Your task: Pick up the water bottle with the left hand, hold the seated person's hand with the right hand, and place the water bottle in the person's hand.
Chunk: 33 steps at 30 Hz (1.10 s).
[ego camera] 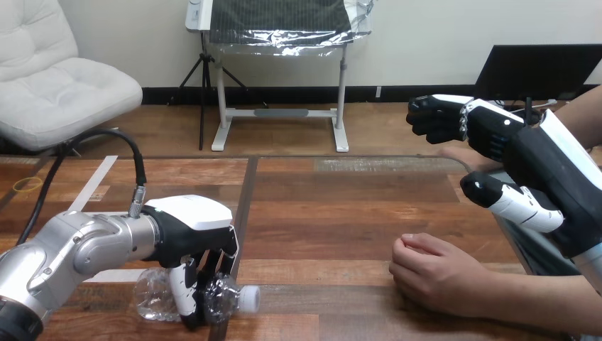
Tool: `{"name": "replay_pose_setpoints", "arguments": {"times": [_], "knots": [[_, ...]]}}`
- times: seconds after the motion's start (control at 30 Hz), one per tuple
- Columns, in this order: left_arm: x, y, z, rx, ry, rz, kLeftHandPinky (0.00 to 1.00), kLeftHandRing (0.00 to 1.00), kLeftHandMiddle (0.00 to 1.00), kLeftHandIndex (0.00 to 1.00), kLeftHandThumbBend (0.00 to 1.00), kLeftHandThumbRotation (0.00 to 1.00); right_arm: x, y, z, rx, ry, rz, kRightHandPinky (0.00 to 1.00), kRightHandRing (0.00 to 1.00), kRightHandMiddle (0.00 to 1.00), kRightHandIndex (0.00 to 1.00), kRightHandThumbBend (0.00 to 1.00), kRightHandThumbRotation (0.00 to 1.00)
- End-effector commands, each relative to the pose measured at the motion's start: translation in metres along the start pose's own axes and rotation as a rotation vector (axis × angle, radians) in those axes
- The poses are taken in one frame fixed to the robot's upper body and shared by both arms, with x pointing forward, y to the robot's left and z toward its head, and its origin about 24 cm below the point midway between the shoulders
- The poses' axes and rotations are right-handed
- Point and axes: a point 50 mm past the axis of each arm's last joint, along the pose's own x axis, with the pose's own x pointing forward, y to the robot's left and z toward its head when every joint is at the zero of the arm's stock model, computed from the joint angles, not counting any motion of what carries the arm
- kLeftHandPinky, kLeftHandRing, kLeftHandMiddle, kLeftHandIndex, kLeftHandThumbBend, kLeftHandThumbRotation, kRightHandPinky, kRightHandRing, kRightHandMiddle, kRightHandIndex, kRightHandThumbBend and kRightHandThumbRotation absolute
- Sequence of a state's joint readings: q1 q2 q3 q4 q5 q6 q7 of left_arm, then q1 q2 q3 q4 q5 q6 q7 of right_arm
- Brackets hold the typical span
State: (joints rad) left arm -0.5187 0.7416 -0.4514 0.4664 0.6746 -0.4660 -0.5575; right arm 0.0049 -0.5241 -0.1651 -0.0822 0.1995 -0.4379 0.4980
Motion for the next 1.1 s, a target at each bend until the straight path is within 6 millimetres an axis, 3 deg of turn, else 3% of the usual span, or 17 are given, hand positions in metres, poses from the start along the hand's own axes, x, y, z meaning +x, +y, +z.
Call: {"name": "replay_pose_setpoints", "arguments": {"times": [0.0, 0.53, 1.07], "knots": [[-0.002, 0.012, 0.000, -0.043, -0.002, 0.070, 0.31, 0.38, 0.44, 0.44, 0.76, 0.00, 0.007, -0.009, 0.013, -0.030, -0.072, -0.038, 0.77, 0.79, 0.80, 0.81, 0.89, 0.83], [-0.003, 0.014, 0.000, -0.141, -0.018, 0.142, 0.31, 0.38, 0.44, 0.44, 0.74, 0.00, 0.008, -0.009, 0.013, -0.023, -0.074, -0.041, 0.78, 0.80, 0.81, 0.81, 0.89, 0.82], [-0.015, 0.022, 0.003, -0.360, -0.104, 0.408, 0.34, 0.38, 0.44, 0.44, 0.74, 0.00, 0.008, -0.007, 0.010, -0.036, -0.077, -0.039, 0.77, 0.79, 0.80, 0.81, 0.87, 0.83]]}}
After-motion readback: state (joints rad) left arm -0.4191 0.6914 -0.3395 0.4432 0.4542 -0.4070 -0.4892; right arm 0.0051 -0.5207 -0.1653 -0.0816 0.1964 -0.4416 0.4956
